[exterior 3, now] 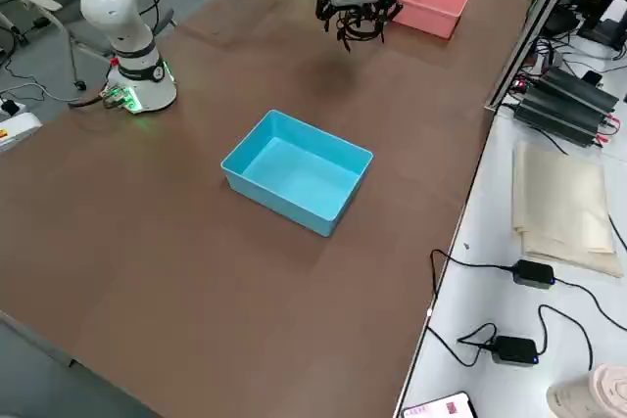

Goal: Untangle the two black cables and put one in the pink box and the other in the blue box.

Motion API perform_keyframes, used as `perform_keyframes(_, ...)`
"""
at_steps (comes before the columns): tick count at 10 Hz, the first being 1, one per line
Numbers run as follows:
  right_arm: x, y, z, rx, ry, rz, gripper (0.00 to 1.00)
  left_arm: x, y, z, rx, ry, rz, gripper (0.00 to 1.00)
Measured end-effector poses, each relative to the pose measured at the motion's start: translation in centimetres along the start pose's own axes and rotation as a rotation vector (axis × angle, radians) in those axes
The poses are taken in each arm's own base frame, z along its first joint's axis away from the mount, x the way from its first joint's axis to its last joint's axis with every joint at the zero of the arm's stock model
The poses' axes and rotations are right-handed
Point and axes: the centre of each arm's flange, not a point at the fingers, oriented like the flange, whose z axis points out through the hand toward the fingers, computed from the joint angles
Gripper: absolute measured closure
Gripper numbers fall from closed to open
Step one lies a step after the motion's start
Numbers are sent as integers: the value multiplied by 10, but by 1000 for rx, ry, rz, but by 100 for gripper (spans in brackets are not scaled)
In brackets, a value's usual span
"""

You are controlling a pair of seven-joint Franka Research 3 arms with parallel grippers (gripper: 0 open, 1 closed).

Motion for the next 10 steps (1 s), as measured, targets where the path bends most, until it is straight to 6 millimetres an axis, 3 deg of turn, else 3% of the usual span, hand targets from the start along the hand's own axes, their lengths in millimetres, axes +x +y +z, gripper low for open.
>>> perform_keyframes(6, -35, -13, 28, -1, 4, 35, 4, -9, -8, -49, 26, -62, -21, 85)
perform_keyframes(10, -56, -17, 44, -16, 4, 30, 11, -7, 0, -68, 32, -91, -47, 85)
